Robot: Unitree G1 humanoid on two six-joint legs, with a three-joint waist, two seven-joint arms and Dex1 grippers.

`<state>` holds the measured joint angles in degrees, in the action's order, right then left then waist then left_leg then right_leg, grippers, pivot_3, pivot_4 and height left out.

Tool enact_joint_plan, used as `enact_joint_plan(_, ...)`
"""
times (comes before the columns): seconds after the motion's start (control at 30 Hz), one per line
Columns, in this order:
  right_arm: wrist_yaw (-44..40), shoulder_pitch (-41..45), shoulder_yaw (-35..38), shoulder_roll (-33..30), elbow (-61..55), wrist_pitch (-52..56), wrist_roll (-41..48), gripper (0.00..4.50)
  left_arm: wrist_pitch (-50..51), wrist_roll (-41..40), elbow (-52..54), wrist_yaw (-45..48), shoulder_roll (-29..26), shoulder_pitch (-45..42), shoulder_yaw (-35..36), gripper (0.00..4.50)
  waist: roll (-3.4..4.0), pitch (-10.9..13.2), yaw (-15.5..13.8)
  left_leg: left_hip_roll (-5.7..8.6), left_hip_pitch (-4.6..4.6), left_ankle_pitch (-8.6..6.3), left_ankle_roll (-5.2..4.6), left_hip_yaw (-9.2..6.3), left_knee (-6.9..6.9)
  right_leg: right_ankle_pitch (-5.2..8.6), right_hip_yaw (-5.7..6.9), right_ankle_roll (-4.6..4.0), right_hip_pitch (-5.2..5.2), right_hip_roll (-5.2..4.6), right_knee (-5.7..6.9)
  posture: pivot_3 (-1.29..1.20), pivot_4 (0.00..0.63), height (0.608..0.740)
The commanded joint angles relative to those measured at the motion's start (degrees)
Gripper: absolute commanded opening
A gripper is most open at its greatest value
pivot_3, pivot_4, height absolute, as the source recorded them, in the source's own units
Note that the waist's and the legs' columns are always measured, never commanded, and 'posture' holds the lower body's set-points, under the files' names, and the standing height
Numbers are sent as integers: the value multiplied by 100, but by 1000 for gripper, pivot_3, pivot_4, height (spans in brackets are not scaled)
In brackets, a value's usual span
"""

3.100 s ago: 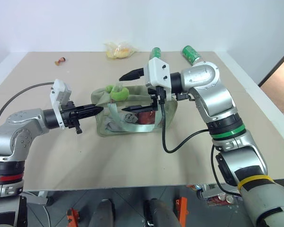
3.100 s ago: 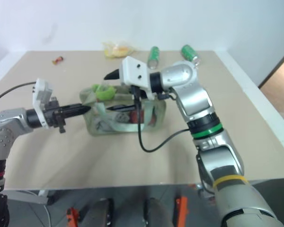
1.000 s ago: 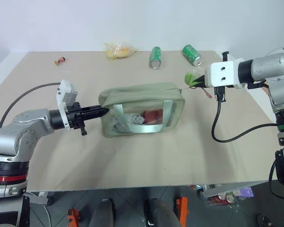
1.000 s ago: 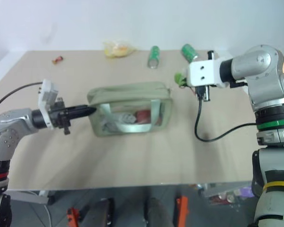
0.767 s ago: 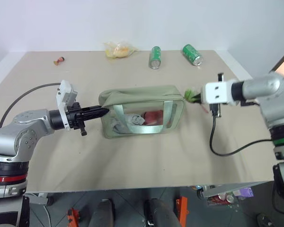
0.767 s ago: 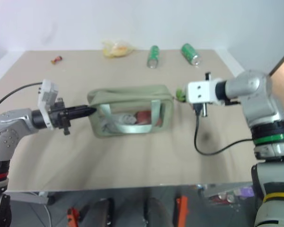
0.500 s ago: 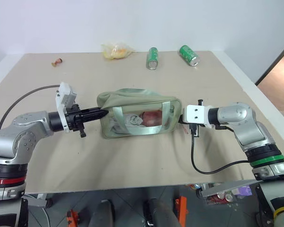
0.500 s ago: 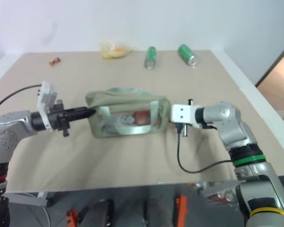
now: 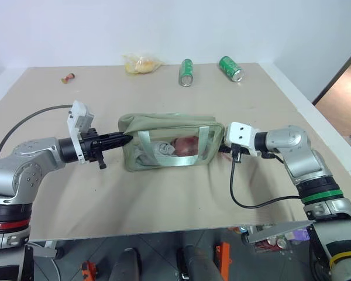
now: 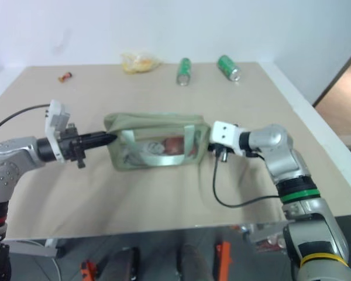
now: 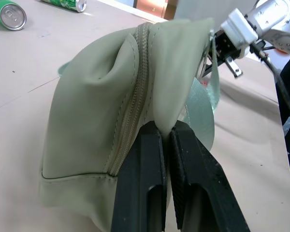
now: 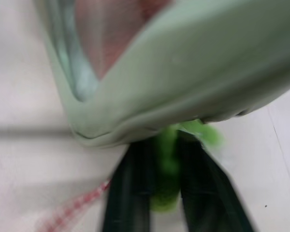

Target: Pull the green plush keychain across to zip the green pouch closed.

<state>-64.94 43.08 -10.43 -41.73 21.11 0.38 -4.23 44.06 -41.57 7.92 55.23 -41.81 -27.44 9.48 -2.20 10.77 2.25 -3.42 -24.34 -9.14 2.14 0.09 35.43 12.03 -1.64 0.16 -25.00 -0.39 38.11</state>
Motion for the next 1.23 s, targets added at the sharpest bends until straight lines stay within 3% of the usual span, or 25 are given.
enact_joint_plan(0.03,-124,156,370,-253,-114,106,279,1698,0,-69,179,-21,-99,-13,158,0,0,0,0,0,0,0,0,0,-1,0,0,0,0,0,-1,0,150,740)
enact_joint_plan(0.07,-137,155,434,-283,-138,176,367,1698,-1,-68,172,-21,-94,-19,151,0,0,0,0,0,0,0,0,0,-2,1,-1,0,0,0,-2,0,150,740)
enact_joint_plan(0.17,-278,152,716,-335,-367,697,837,2500,1,-58,148,-30,-78,-47,120,0,0,0,-1,0,-1,-1,0,0,-3,2,-1,1,-1,0,-2,0,150,740)
enact_joint_plan(0.37,-244,65,1053,-426,-806,1342,1303,4471,29,-81,125,-19,-109,-64,155,0,0,1,-1,0,-1,-1,0,0,-3,2,-1,1,-1,0,-1,0,150,740)
enact_joint_plan(0.43,-420,-41,1186,-523,-951,1469,1539,4471,85,-135,147,-26,-149,-59,221,0,0,1,-1,3,-2,-1,0,1,-2,2,-2,1,-2,-2,-2,0,150,740)
enact_joint_plan(0.7,-629,-207,1936,-978,-866,2073,2368,4500,888,-1059,323,-40,-636,234,1235,2677,0,3,15,1,-14,-2,-1,1,-6,-1,-2,7,-17,1,-3,0,150,740)
enact_joint_plan(0.87,-596,-595,2299,-1148,-917,2302,2653,4500,708,-1011,508,-45,-943,1246,2096,4439,2,4,48,-2,-10,-10,-1,3,-9,13,-2,-9,-18,0,-3,0,150,740)
enact_joint_plan(1.07,-260,-1077,2683,-984,-1472,2687,3172,4500,570,-1195,426,-602,-562,1660,2715,4439,1,5,36,-2,-11,-11,0,3,-3,12,0,-9,-17,-3,-2,0,150,740)
enact_joint_plan(1.23,264,-1420,2649,-566,-1962,2926,3387,4500,454,-1210,318,-971,-27,1751,2544,4439,-7,1,35,-1,-1,-10,0,3,6,8,-2,-4,-3,-3,-3,0,150,740)
